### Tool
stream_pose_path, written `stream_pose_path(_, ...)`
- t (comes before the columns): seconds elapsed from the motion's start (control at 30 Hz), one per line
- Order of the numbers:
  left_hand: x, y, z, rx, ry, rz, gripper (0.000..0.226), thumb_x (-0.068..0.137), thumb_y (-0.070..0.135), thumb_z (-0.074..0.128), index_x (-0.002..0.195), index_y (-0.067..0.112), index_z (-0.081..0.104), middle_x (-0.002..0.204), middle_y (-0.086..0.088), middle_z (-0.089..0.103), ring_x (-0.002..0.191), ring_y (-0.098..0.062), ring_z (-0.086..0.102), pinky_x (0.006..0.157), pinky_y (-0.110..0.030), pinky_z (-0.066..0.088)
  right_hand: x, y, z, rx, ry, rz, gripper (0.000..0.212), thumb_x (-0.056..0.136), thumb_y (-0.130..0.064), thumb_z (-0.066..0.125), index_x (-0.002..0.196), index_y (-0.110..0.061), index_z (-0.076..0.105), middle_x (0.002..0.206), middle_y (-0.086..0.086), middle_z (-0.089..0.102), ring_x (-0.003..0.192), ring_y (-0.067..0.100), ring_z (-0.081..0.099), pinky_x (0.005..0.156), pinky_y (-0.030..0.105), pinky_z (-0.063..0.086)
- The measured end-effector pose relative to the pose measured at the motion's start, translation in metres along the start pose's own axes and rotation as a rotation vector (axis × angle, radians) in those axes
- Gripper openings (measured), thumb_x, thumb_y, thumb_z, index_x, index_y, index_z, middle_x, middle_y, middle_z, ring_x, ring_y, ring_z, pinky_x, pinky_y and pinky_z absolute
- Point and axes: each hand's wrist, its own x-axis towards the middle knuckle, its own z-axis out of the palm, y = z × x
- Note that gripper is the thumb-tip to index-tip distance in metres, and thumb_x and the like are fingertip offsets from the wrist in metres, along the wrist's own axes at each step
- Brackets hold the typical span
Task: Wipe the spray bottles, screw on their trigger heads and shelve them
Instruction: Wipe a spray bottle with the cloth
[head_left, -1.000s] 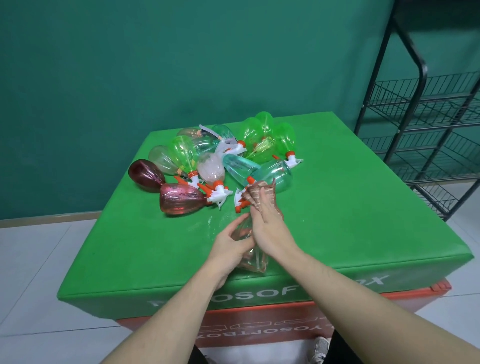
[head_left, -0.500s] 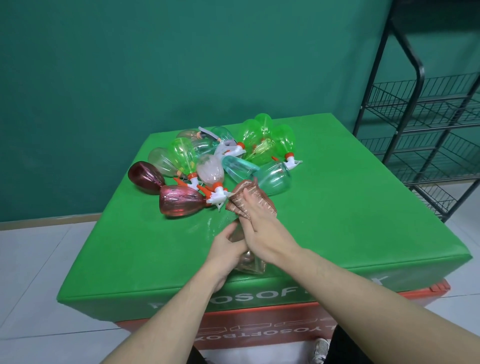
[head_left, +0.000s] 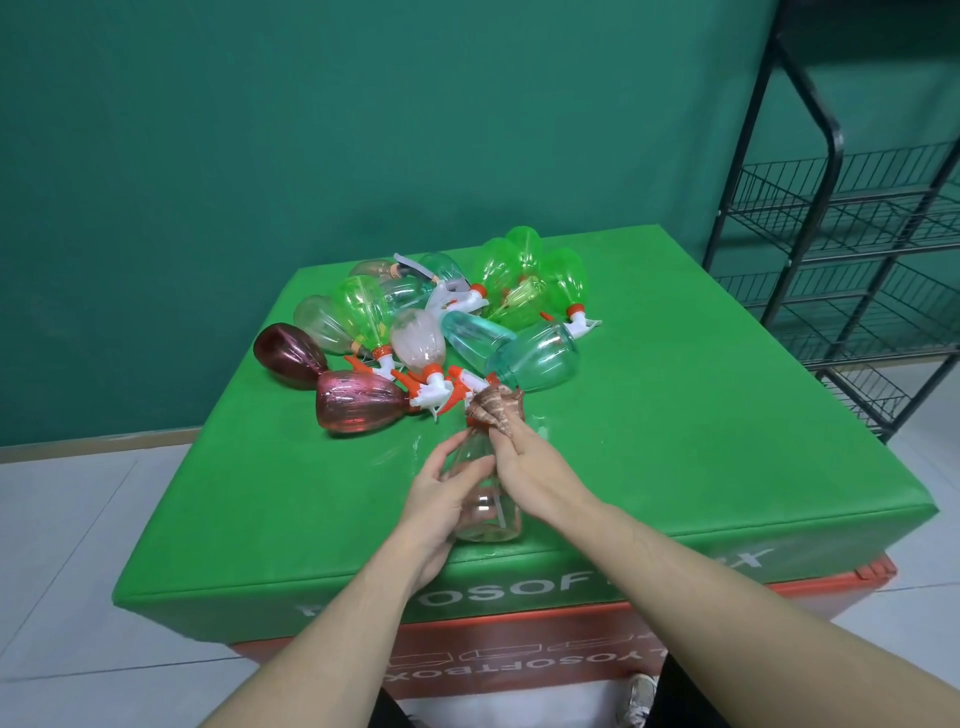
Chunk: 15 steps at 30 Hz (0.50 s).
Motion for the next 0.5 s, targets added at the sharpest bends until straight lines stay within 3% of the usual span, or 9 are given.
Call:
stream_pose_path(0.1, 0.001, 0.002, -0.002, -0.043, 0.002, -0.011, 0.065, 0.083, 0.012, 0.079, 0.138, 0.036, 0.054, 0.117, -0.019, 0.075, 0.084, -0.031, 0.073, 0.076, -0.046, 0.064, -0.003, 0.003, -0.003, 0.145, 0.058, 0.112, 0.041, 0.110, -0.035, 0.028, 0.138, -0.019, 0.054, 0.135, 0.001, 0.057, 0.123, 0.020, 0.052, 0.100, 0.025, 0.033)
stream_pose_path(0.23, -0.002, 0.009, -0.004, -0.066, -0.004, -0.027, 0.080, 0.073, 0.017, 0.082, 0.138, 0.047, 0.045, 0.124, -0.011, 0.073, 0.101, -0.039, 0.075, 0.088, -0.064, 0.058, 0.005, 0.005, -0.009, 0.686, 0.201, 0.404, 0.033, 0.108, -0.043, 0.033, 0.101, -0.022, 0.058, 0.096, 0.003, 0.063, 0.091, 0.022, 0.057, 0.092, 0.039, 0.044)
stream_pose_path(0.33, -0.004, 0.010, -0.004, -0.027, -0.028, -0.032, 0.075, 0.070, 0.021, 0.081, 0.134, 0.043, 0.049, 0.124, -0.003, 0.074, 0.108, -0.039, 0.072, 0.087, -0.065, 0.058, 0.006, -0.001, -0.016, 0.970, 0.184, 0.495, 0.033, 0.109, -0.033, 0.032, 0.103, -0.014, 0.058, 0.095, 0.009, 0.065, 0.088, 0.022, 0.060, 0.099, 0.046, 0.048)
stream_pose_path(0.5, -0.002, 0.007, -0.003, 0.063, -0.047, -0.020, 0.055, 0.078, 0.017, 0.078, 0.127, 0.029, 0.055, 0.122, -0.003, 0.075, 0.107, -0.036, 0.071, 0.089, -0.063, 0.058, 0.013, -0.021, -0.018, 1.035, 0.139, 0.498, 0.031, 0.105, -0.023, 0.034, 0.086, -0.014, 0.056, 0.086, 0.012, 0.062, 0.071, 0.023, 0.058, 0.073, 0.036, 0.048)
